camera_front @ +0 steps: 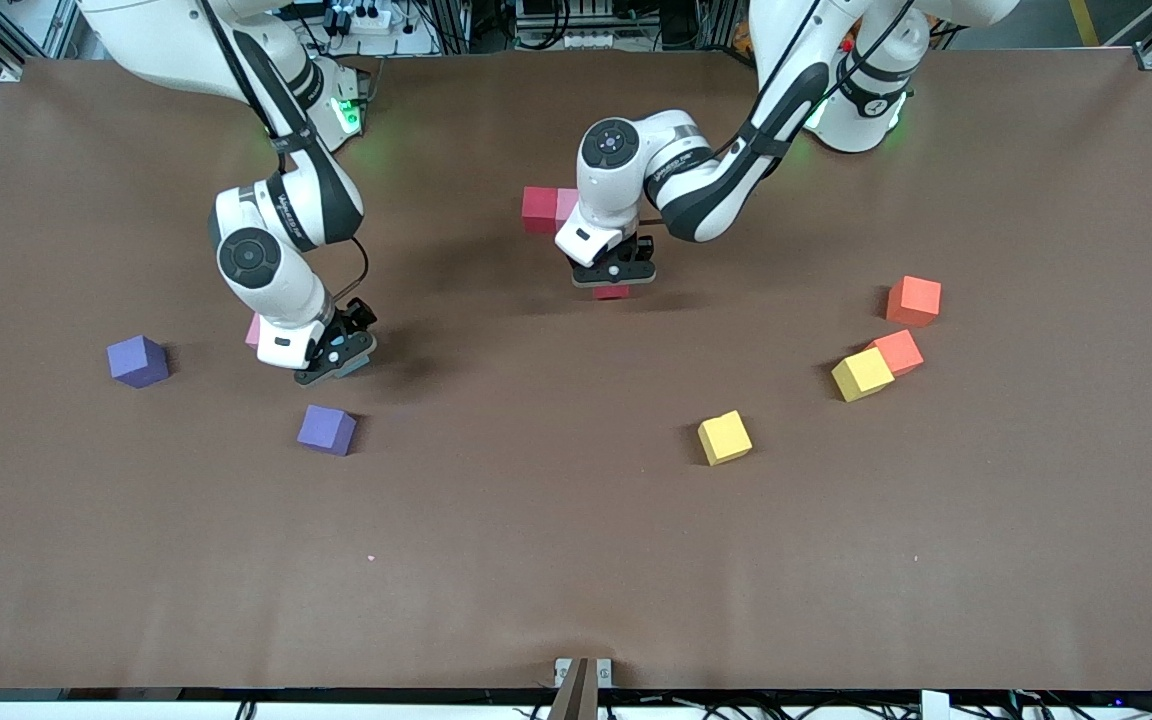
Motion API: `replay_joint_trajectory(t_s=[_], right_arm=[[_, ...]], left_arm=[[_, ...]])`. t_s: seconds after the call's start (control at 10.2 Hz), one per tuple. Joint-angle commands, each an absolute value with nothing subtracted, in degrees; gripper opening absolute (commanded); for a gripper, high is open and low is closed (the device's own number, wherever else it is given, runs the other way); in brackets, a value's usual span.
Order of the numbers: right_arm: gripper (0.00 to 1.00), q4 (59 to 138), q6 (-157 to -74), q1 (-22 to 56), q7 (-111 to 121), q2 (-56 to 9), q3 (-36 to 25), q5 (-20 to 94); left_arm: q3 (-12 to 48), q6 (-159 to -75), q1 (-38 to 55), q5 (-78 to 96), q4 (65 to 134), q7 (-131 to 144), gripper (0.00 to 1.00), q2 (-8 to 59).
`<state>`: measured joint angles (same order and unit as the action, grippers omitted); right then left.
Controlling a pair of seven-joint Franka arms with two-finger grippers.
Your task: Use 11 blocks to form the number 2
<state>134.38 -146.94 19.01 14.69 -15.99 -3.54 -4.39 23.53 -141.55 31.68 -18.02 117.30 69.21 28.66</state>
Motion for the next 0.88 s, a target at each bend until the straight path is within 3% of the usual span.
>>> replay_joint_trajectory(t_s=[0.0,0.69,0.78], right_arm=[[1.00,135.70,-148.62,17.49,15.12,-16.08,-2.72,-5.36],[1.00,136.93,-152.22,17.14,15.12,-17.23,-2.64,-5.36],[0.94,136.93,-152.23,17.14,15.12,-17.23,-2.64,-5.36]], left_arm=[[23.47,-142.29,32.34,-20.91,117.51,69.17,0.15,29.00],[23.91,-143.79,32.96,-23.73,117.16,69.26,0.15,30.76],[23.91,-143.79,33.05,-23.73,117.16,69.26,0.16,30.85]])
